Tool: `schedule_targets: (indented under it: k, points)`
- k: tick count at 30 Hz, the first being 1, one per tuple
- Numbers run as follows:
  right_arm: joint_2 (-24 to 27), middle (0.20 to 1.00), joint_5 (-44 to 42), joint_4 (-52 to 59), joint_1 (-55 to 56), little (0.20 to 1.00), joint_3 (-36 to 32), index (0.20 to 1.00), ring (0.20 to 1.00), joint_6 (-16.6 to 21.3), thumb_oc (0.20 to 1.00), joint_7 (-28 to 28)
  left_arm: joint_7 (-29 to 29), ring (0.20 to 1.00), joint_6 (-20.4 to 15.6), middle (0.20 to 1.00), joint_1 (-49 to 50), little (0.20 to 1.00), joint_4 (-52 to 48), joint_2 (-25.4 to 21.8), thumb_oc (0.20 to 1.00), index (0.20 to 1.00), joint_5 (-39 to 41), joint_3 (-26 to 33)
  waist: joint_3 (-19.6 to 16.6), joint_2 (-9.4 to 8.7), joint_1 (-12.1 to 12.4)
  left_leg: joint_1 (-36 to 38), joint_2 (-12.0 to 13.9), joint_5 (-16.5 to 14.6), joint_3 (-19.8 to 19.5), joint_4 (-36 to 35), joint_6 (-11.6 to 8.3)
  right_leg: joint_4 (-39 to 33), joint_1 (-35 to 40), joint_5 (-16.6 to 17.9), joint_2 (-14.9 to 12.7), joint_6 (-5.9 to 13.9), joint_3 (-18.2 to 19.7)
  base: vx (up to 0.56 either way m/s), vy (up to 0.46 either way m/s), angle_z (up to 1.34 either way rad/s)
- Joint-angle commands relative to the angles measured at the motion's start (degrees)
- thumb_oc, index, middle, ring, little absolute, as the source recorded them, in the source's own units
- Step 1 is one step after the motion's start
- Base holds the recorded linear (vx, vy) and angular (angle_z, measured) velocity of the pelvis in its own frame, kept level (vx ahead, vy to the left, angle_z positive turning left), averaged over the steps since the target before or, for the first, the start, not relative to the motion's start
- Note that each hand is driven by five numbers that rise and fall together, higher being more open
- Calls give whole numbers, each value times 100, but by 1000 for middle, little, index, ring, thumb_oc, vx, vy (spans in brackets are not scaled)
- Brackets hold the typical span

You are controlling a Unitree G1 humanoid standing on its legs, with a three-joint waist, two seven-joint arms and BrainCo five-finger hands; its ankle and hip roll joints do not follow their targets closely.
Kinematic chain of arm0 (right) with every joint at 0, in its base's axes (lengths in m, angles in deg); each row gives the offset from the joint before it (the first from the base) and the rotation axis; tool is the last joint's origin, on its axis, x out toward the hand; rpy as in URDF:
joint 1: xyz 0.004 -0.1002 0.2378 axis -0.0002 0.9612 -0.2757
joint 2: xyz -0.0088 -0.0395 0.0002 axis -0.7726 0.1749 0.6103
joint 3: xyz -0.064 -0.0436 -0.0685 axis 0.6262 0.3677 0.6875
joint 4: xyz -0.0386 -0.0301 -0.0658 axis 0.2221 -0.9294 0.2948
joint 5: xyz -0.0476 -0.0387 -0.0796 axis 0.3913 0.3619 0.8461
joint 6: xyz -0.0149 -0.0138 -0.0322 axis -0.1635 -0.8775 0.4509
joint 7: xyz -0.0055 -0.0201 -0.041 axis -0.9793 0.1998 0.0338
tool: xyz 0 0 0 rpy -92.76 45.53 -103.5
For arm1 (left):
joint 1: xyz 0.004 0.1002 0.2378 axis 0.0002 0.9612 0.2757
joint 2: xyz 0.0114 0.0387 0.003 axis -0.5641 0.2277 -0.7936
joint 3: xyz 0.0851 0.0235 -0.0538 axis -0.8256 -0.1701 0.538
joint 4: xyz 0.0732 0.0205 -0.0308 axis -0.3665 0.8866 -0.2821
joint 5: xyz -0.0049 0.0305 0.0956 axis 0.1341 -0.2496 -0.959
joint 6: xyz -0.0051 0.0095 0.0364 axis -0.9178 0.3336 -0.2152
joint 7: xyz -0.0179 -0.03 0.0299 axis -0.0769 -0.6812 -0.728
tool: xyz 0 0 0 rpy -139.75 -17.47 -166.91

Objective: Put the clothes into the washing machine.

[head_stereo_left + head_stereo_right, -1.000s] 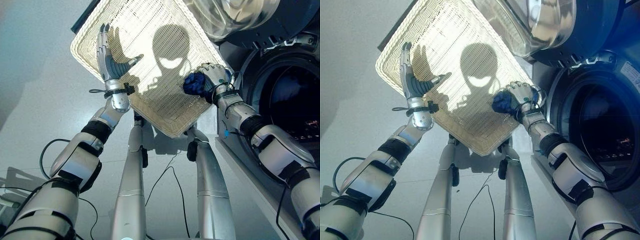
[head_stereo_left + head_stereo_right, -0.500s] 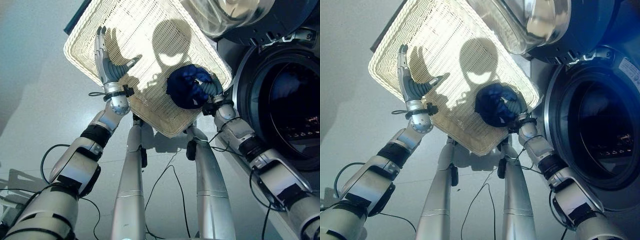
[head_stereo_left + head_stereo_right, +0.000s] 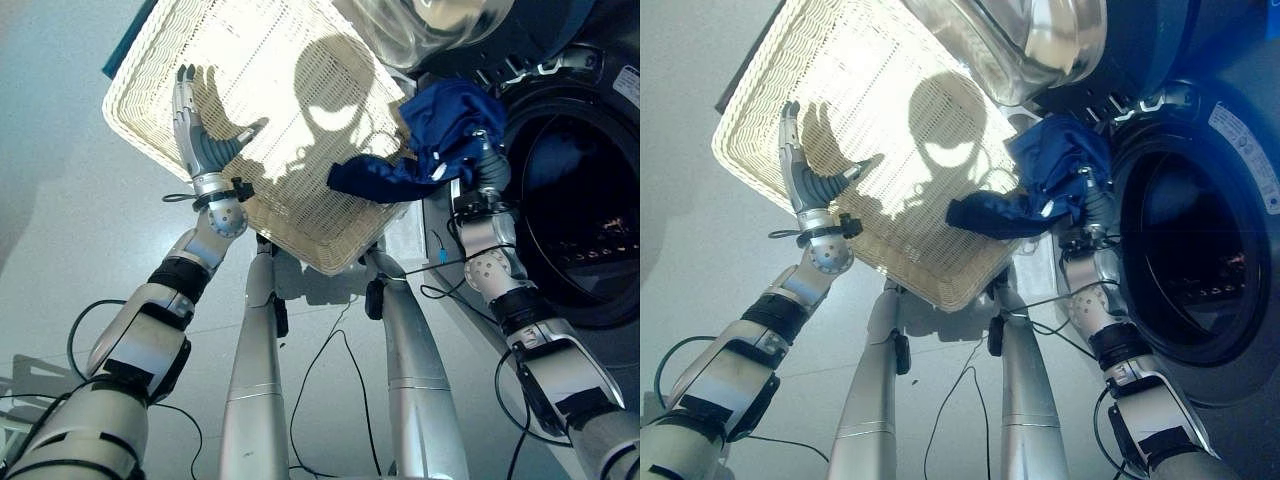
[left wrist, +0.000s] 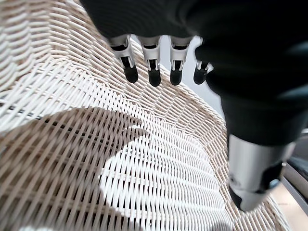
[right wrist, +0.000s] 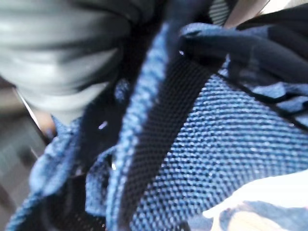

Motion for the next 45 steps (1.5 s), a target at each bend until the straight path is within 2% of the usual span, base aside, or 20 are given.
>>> schedule_targets:
  k: [1,4,10,11,13,14,16,18,21,23,24,25,27,30,34,36,37,38,43,45]
  points:
    - [409,200,-885,-143,160,200,-410,200,200,484,200,-367,122,1000,-398,1000,-116,1000,157,-69,1000,1000,-17,357,-83,-21,-91,33,-308,-836,225,661,-2,-1535,537,1152,186,790,-135,-14,-14,-7]
    - [558,200,-1355,-673,119,200,-589,200,200,459,200,-356,106,1000,-471,1000,-177,1000,276,-146,1000,1000,25,318,-83,-39,-107,35,-305,-871,222,693,-3,-1559,554,1169,177,795,-138,-10,-15,-5]
    - [751,200,-2063,-2081,-42,200,-959,200,200,-112,200,-22,119,1000,-676,1000,-282,1000,563,-182,1000,1000,134,197,-83,6,-86,53,-288,-888,227,682,12,-1608,577,1204,177,784,-132,0,-8,-3]
    - [806,200,-1905,-2601,-90,200,-1018,200,200,-622,200,314,140,1000,-697,1000,-322,1000,630,-159,1000,1000,143,142,-83,25,-71,55,-288,-885,230,684,20,-1613,597,1203,181,775,-140,0,0,0]
    - [865,200,-1844,-2876,-175,200,-989,200,200,-890,200,577,160,1000,-684,1000,-400,1000,645,-156,1000,1000,180,80,-83,39,-58,-10,-297,-811,232,666,34,-1644,544,1269,171,757,-145,-11,-24,-4]
    - [954,200,-1573,-3203,-215,200,-918,200,200,-1415,200,1009,161,1000,-638,1000,-427,1000,650,-146,1000,1000,211,-5,-83,50,-32,49,-290,-867,221,682,39,-1630,605,1223,179,757,-157,-11,-30,-5]
    - [1058,200,-1599,-3382,-328,200,-861,200,200,-1607,200,1239,169,1000,-598,1000,-514,1000,636,-159,1000,1000,231,-58,-83,55,-27,-36,-299,-796,216,676,48,-1646,528,1289,167,747,-163,3,-44,-3]
    - [1437,200,-1579,-3583,-523,200,-726,200,200,-1778,200,2001,161,1000,-516,1000,-504,1000,565,-215,1000,1000,287,-232,-83,49,25,22,-294,-875,166,756,46,-1596,603,1237,172,753,-198,15,-100,-1]
    - [1957,200,-1749,-3662,-761,200,-649,200,200,-1498,200,2681,196,1000,-432,1000,-408,1000,398,-357,1000,1000,329,-395,-83,1,57,20,-282,-905,96,820,53,-1597,665,1254,169,769,-265,-1,-97,-2]
    - [2089,200,-1729,-3650,-800,200,-625,200,200,-1286,200,2844,215,1000,-402,1000,-363,1000,329,-402,1000,1000,321,-425,-83,-20,60,21,-280,-916,74,828,58,-1606,681,1260,172,773,-279,-9,-85,-1]
    - [2306,200,-1678,-3481,-855,200,-606,200,200,-951,200,3210,273,1000,-357,1000,-240,1000,169,-496,1000,1000,282,-440,-83,-71,56,19,-279,-933,38,823,66,-1645,708,1281,185,784,-296,-39,-132,-1]
    - [2762,200,-1051,-2819,-900,200,-632,200,200,15,200,4433,359,1000,-386,1000,79,1000,-99,-694,1000,1000,216,-358,-83,-192,18,68,-273,-957,-3,742,77,-1763,785,1316,215,797,-315,-47,-136,0]
    - [3108,200,-175,-2509,-941,200,-733,200,200,395,200,5229,295,1000,-442,1000,183,1000,-110,-796,1000,1000,243,-284,-83,-263,-30,157,-248,-962,1,693,80,-1800,867,1324,233,799,-319,-49,-41,-5]
    - [3416,200,205,-2541,-1022,200,-792,200,200,449,200,5564,108,1000,-506,1000,115,1000,0,-880,1000,1000,316,-229,-83,-315,-63,243,-219,-963,15,652,84,-1805,951,1297,242,799,-327,-27,6,-11]
    - [3647,200,98,-3045,-1150,200,-780,200,200,302,200,5159,-199,1000,-608,1000,-167,1000,280,-974,1000,1000,456,-230,-83,-359,-70,239,-225,-910,-1,679,104,-1801,968,1308,214,777,-337,-3,-1,-1]
    - [3617,291,81,-3226,-1178,291,-733,291,291,241,291,5077,-280,1000,-603,1000,-277,1000,366,-969,1000,1000,476,-246,-83,-350,-65,247,-232,-910,-12,684,109,-1798,973,1302,206,769,-333,15,-4,0]
    - [3554,868,39,-3369,-1183,868,-685,868,868,60,868,4890,-319,1000,-607,1000,-308,1000,427,-942,1000,1000,469,-273,-83,-321,-47,297,-227,-962,-16,693,104,-1781,1020,1250,210,774,-334,0,0,0]
    - [3468,1000,57,-3433,-1196,1000,-652,1000,1000,-145,1000,4662,-333,1000,-598,1000,-367,1000,440,-927,1000,1000,481,-301,-83,-284,-41,243,-259,-900,-19,674,104,-1809,961,1305,188,763,-325,31,1,0]
    - [3053,1000,275,-3456,-1143,1000,-500,1000,1000,-452,1000,4406,-344,1000,-533,1000,-339,1000,390,-810,1000,1000,549,-330,-83,-166,20,287,-310,-973,-45,680,121,-1787,966,1237,188,751,-297,10,6,2]
    - [2797,1000,730,-3547,-1132,1000,-489,1000,1000,-539,1000,4302,-328,1000,-536,1000,-353,1000,406,-703,1000,1000,534,-331,-83,-111,43,243,-321,-905,-13,662,131,-1775,919,1277,168,741,-308,-1,16,6]
